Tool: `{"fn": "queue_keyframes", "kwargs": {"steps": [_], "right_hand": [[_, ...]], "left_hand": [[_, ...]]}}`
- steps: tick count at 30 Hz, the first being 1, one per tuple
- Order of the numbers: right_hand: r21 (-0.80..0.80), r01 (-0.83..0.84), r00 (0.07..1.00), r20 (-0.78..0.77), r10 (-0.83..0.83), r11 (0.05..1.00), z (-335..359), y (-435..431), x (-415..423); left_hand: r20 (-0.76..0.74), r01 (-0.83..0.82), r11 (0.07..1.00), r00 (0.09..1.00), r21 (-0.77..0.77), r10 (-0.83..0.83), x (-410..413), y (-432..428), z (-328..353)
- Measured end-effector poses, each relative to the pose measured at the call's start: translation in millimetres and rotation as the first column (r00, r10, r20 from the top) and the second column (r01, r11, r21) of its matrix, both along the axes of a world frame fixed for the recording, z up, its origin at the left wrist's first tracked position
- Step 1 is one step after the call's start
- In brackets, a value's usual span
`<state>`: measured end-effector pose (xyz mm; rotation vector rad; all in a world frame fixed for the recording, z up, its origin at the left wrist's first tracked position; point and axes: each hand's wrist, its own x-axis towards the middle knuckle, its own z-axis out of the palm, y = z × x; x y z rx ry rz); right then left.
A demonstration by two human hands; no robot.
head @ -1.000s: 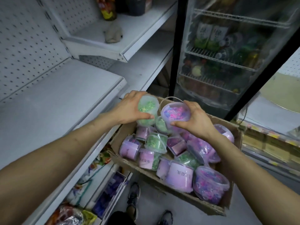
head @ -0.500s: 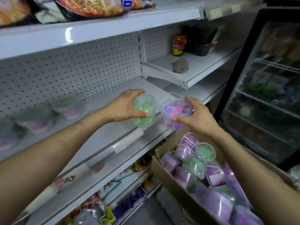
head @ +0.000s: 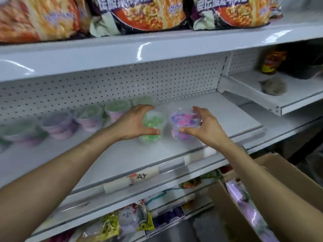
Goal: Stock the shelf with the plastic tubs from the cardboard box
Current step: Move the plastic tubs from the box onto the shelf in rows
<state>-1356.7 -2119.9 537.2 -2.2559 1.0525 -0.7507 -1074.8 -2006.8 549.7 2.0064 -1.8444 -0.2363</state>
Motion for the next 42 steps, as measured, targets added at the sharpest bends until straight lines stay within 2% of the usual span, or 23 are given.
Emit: {"fn": "queue_keyframes", "kwargs": {"steps": [11,18,23,27,34,42], "right_hand": [[0.047,-0.143,0.989,-0.032,0.144,0.989,-23.7,-59.6,14.5],[0.168,-0.198,0.979,-0.015,0.204,0.966,-49.1,-92.3,4.4],[0.205,-0.265,0.957,-0.063,0.283,0.942,-54.5,-103.1,0.7],[0.208,-0.279,0.951,-0.074,0.299,0.937,-57.0,-104.3,1.2],[0.185,-0.288,0.952,-0.051,0.301,0.94,-55.8,-110.1,6.1],[0.128,-0.219,0.975,-0.007,0.222,0.967,-41.4,-128.6,47.8]], "left_hand": [[-0.03,-0.19,0.982,0.981,-0.004,0.189,-9.7,-9.4,-28.7],[-0.04,-0.285,0.958,0.958,-0.041,0.284,-35.6,-16.7,-48.8],[-0.079,-0.34,0.934,0.94,-0.107,0.333,-45.8,-17.9,-56.8],[-0.112,-0.352,0.927,0.934,-0.131,0.339,-46.8,-14.5,-61.0],[-0.155,-0.38,0.921,0.918,-0.079,0.366,-42.1,-10.9,-65.6],[-0.176,-0.412,0.901,0.905,-0.137,0.387,-41.4,-23.4,-54.1]]}}
